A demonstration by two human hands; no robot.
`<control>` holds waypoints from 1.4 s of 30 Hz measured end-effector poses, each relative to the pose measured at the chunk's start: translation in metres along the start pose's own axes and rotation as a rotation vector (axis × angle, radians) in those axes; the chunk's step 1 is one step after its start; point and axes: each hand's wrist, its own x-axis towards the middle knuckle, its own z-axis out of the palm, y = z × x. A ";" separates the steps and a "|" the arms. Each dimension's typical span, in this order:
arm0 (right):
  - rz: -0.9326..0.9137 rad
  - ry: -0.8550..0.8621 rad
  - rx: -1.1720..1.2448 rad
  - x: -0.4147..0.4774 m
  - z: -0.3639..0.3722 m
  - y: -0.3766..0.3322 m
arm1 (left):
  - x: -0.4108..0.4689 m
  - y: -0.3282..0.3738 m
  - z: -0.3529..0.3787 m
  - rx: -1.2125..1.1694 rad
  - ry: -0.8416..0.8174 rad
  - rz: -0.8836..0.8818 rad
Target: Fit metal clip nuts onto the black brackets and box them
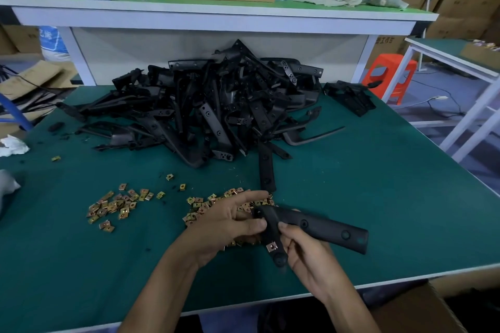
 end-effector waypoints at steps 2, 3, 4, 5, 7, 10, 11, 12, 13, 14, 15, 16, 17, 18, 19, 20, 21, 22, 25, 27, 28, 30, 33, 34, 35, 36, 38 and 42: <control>-0.004 0.003 -0.012 -0.001 0.000 -0.001 | 0.000 -0.001 0.002 0.014 0.014 0.008; -0.006 0.008 -0.025 -0.002 0.001 -0.001 | -0.001 -0.002 0.003 0.025 0.028 0.013; -0.008 0.011 -0.039 -0.004 0.003 -0.002 | -0.003 -0.003 0.003 0.037 0.043 0.020; -0.009 0.011 -0.054 -0.006 0.005 -0.001 | -0.005 -0.003 0.004 0.056 0.059 0.026; -0.026 0.009 -0.110 -0.014 0.010 -0.003 | -0.010 -0.004 0.004 0.100 0.066 0.033; -0.045 0.035 -0.152 -0.034 0.008 -0.007 | -0.013 -0.007 0.008 0.165 0.042 0.030; -0.050 0.055 -0.165 -0.043 0.005 -0.008 | -0.012 -0.007 0.012 0.185 0.034 0.022; -0.057 0.084 -0.178 -0.052 0.000 -0.008 | -0.009 -0.008 0.019 0.206 0.021 0.016; -0.064 0.117 -0.187 -0.063 -0.006 -0.010 | -0.009 -0.007 0.029 0.234 0.000 0.003; -0.069 0.151 -0.178 -0.075 -0.013 -0.010 | -0.006 -0.009 0.038 0.272 -0.032 -0.004; -0.072 0.188 -0.154 -0.088 -0.021 -0.012 | -0.005 -0.010 0.049 0.317 -0.060 -0.010; -0.085 0.216 -0.125 -0.101 -0.032 -0.015 | -0.006 -0.012 0.058 0.348 -0.087 -0.006; -0.105 0.248 -0.080 -0.116 -0.046 -0.022 | -0.004 -0.009 0.069 0.371 -0.098 -0.025; -0.131 0.299 -0.016 -0.130 -0.064 -0.029 | -0.001 -0.008 0.080 0.401 -0.120 -0.050; -0.180 0.369 0.068 -0.144 -0.080 -0.043 | 0.003 -0.007 0.090 0.421 -0.129 -0.096; -0.250 0.470 0.162 -0.156 -0.100 -0.058 | 0.000 -0.015 0.084 0.439 -0.192 -0.075; -0.316 0.589 0.251 -0.168 -0.120 -0.074 | -0.001 -0.022 0.080 0.463 -0.259 -0.083; -0.400 0.693 0.385 -0.180 -0.139 -0.089 | 0.004 -0.030 0.076 0.442 -0.319 -0.105; -0.553 0.885 0.773 -0.203 -0.179 -0.108 | 0.007 -0.021 0.095 0.467 -0.228 -0.101; -0.532 0.954 0.709 -0.201 -0.188 -0.101 | -0.004 -0.008 0.106 0.500 -0.112 -0.051; -0.494 0.965 0.574 -0.194 -0.185 -0.096 | -0.011 -0.002 0.109 0.486 -0.114 -0.034; -0.446 0.939 0.225 -0.167 -0.168 -0.086 | -0.014 0.000 0.108 0.460 -0.116 -0.046; -0.480 0.782 -0.288 -0.112 -0.122 -0.081 | -0.020 -0.002 0.094 0.433 -0.056 -0.084; -0.483 0.685 -0.450 -0.093 -0.104 -0.082 | -0.023 -0.002 0.087 0.408 -0.033 -0.099; -0.482 0.561 -0.609 -0.073 -0.086 -0.084 | -0.026 -0.002 0.081 0.392 -0.015 -0.112; -0.481 0.431 -0.791 -0.054 -0.069 -0.087 | -0.030 -0.002 0.074 0.387 0.002 -0.119; -0.503 0.212 -1.145 -0.013 -0.041 -0.095 | -0.037 -0.002 0.060 0.382 0.057 -0.113; -0.570 0.001 -1.730 0.071 0.001 -0.111 | -0.051 -0.009 0.040 0.413 0.169 -0.102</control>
